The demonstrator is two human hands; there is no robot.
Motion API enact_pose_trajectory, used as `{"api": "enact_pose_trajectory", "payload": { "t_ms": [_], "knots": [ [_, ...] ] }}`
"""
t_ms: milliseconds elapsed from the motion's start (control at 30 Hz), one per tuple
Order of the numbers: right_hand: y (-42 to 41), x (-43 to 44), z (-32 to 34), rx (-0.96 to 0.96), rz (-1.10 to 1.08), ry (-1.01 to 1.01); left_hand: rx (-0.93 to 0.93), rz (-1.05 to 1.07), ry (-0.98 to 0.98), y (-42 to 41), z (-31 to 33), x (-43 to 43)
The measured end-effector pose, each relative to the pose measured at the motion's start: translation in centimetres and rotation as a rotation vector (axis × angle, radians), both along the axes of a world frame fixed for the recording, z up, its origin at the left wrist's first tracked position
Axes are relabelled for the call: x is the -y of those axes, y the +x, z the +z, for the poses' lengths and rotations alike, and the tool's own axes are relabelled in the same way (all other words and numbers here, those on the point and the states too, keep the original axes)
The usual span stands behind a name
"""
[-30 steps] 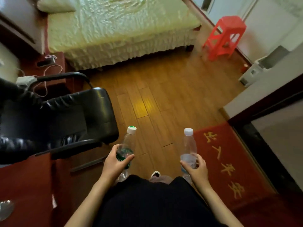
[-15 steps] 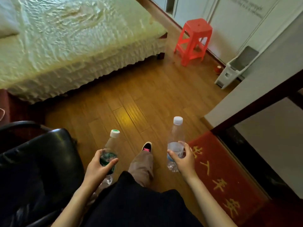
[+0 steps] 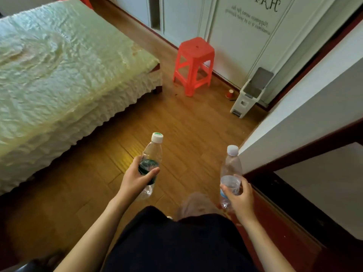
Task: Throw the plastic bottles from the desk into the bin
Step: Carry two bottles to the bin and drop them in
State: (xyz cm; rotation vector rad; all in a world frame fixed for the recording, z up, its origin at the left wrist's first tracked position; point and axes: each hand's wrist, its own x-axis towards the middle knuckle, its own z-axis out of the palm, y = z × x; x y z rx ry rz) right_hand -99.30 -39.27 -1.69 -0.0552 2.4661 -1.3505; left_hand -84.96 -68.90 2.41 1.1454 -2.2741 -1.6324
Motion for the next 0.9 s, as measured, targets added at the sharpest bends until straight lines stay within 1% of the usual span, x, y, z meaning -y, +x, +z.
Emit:
{"api": "enact_pose_trajectory", "payload": {
  "t_ms": [100,267,367,500,633,700,900],
  "knots": [
    [-4.9,0.9,-1.5,0.007,-0.044,0.034,0.003,-0.048,0.005,-7.1,-0.9,2.1],
    [-15.3,4.5,-4.2,0.035,-0.093,0.062,0.07,-0.087,-0.013,-18.0,-3.1,5.5],
    [-23.0,7.9,-3.5,0.021,-0.055,0.057,0.095,-0.09,-0.035,-24.6,-2.8,8.0],
    [-33.4,12.9,-0.9,0.0,-0.021,0.019,0.103,-0.09,-0.082,-33.6,-1.0,11.9],
    [-41.8,17.2,0.9,-0.021,-0.005,-0.041,0.112,-0.096,-0.133,-41.3,-0.2,15.5],
    [-45.6,19.0,1.0,-0.025,-0.015,-0.071,0.124,-0.092,-0.137,-45.0,-0.6,17.0],
    [-56.5,22.7,-1.1,0.022,-0.101,-0.033,0.159,-0.134,-0.129,-57.7,-3.2,20.9]
  ]
}}
